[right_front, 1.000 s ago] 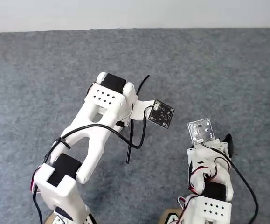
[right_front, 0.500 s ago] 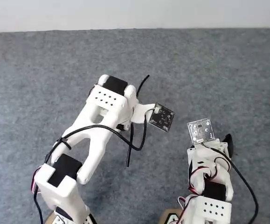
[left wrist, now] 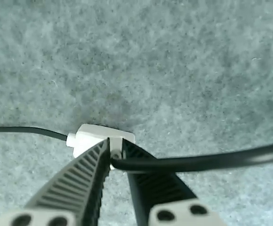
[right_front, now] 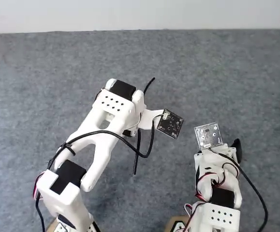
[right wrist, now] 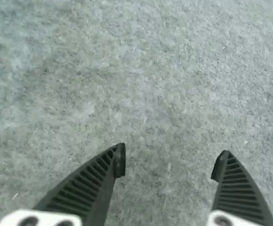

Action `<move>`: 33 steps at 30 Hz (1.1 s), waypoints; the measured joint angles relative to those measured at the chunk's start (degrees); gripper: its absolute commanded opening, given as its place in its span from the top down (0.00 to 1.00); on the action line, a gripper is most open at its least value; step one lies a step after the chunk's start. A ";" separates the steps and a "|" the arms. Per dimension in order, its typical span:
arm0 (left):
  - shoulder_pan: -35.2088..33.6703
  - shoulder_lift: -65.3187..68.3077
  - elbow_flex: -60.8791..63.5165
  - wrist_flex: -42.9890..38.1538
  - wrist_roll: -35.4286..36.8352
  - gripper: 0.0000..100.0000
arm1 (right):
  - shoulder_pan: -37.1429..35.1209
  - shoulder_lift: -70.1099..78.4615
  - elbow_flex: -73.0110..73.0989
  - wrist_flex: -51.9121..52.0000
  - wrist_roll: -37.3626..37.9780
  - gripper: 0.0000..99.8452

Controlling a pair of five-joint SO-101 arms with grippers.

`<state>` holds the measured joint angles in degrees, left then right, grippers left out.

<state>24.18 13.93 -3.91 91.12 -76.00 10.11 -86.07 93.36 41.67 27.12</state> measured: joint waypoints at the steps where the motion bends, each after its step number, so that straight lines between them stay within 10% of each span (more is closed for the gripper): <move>1: 0.00 0.00 0.00 0.00 0.00 0.99 | 0.00 0.00 0.00 0.00 0.00 0.69; 33: -2.73 0.18 3.43 -5.98 0.18 0.99 | -0.09 0.00 0.00 0.00 0.00 0.69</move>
<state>21.45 14.11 -0.48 85.14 -75.82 10.02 -86.07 93.36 41.67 27.12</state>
